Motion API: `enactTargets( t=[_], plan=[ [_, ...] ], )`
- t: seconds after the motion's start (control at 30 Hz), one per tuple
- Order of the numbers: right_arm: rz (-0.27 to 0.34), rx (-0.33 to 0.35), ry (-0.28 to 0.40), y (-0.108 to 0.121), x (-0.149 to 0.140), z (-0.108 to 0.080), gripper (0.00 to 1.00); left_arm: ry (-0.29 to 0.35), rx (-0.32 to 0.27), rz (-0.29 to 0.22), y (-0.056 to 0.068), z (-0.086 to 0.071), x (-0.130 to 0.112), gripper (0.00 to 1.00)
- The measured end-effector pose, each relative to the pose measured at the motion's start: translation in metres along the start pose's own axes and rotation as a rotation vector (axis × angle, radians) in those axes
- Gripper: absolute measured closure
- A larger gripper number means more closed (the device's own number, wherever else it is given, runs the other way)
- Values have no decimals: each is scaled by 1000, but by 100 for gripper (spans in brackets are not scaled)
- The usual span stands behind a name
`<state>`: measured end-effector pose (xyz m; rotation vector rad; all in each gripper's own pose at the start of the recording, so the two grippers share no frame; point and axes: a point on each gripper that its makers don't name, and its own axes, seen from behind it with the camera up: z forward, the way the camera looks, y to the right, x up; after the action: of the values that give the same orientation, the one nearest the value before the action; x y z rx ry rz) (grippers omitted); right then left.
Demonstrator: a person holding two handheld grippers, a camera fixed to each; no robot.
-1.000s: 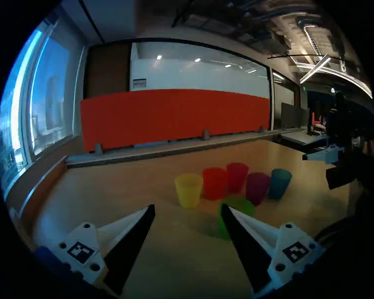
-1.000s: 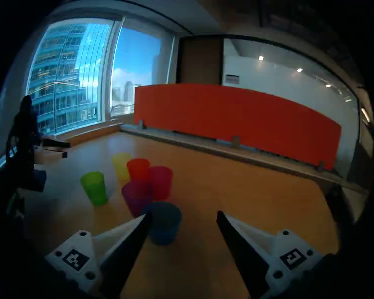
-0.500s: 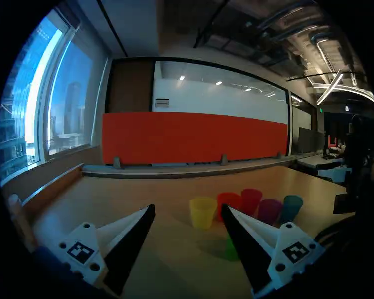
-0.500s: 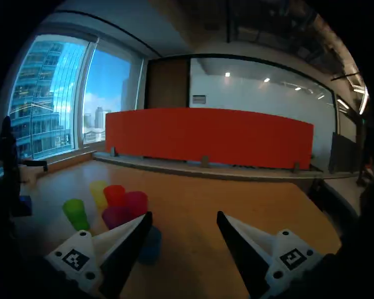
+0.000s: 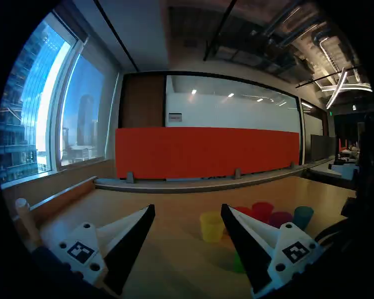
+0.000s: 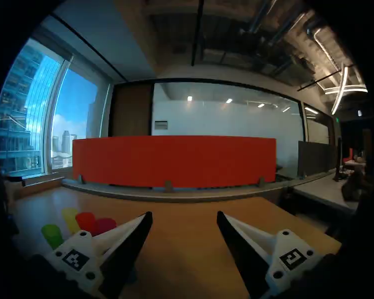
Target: Pour water
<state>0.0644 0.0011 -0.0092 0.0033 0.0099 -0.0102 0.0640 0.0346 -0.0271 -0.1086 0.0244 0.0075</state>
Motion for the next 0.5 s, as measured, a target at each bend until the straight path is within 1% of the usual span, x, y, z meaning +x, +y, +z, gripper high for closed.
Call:
enactTargets(
  t=[0.1, 0.2, 0.37, 0.5],
  plan=[
    [1, -20, 3, 6, 1, -1, 0, 8, 14, 8, 1, 3, 1, 2],
    [11, -34, 5, 10, 2, -1, 0, 18, 21, 21, 4, 6, 2, 2],
    [32, -31, -1, 9, 0, -4, 0, 38, 29, 49, 10, 10, 2, 2],
    [50, -42, 7, 12, 1, -6, 0, 50, 46, 69, 8, 12, -1, 2]
  ],
)
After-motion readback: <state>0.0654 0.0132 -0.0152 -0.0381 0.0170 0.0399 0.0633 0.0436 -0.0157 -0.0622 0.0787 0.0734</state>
